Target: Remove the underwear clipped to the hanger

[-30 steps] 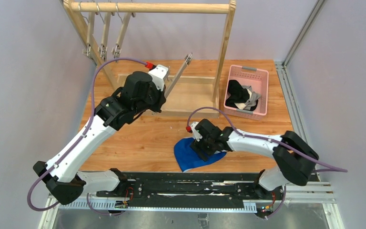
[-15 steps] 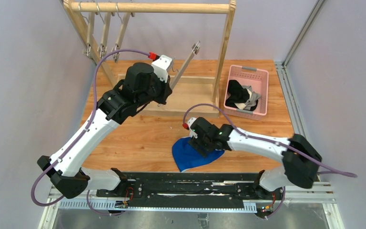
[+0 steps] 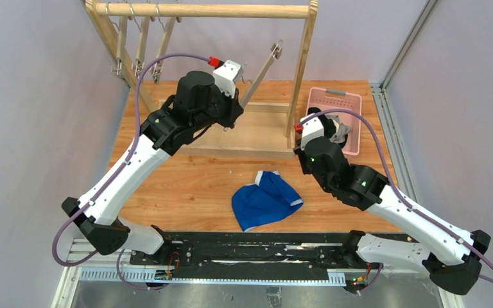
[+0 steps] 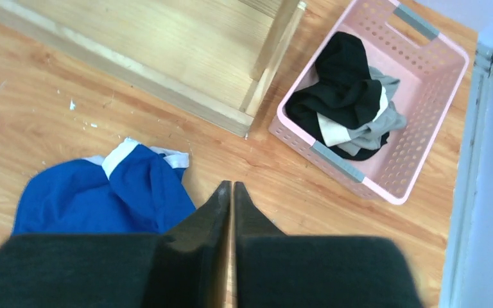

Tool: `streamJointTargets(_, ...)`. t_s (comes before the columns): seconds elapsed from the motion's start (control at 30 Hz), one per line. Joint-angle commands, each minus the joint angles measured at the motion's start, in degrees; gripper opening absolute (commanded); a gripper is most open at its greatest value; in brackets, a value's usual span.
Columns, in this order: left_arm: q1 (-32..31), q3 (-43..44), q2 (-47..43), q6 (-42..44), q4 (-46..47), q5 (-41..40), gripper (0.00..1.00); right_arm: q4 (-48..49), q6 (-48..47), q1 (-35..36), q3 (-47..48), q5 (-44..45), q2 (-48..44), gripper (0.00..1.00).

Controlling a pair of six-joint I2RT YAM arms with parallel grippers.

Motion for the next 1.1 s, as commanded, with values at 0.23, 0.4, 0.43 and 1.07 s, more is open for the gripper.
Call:
streamJointTargets(0.23, -0.20, 4.16, 2.34, 2.66, 0.81, -8.23, 0.00, -1.10, 4.62, -4.59, -9.53, -24.89, 10.16, 0.83)
streamJointTargets(0.4, -0.12, 5.53, 3.84, 3.02, -0.55, -10.60, 0.00, 5.22, 5.39, -4.56, -14.16, -33.21, 15.72, 0.83)
streamJointTargets(0.43, -0.05, 5.98, 4.21, 3.09, -0.87, -11.18, 0.00, 6.78, 5.12, -4.57, -14.85, -34.04, 16.44, 0.83)
streamJointTargets(1.07, 8.13, 16.03, 7.98, 0.91, -1.77, -6.75, 0.00, 8.76, 5.29, -4.49, -14.02, -33.84, 34.89, 0.02)
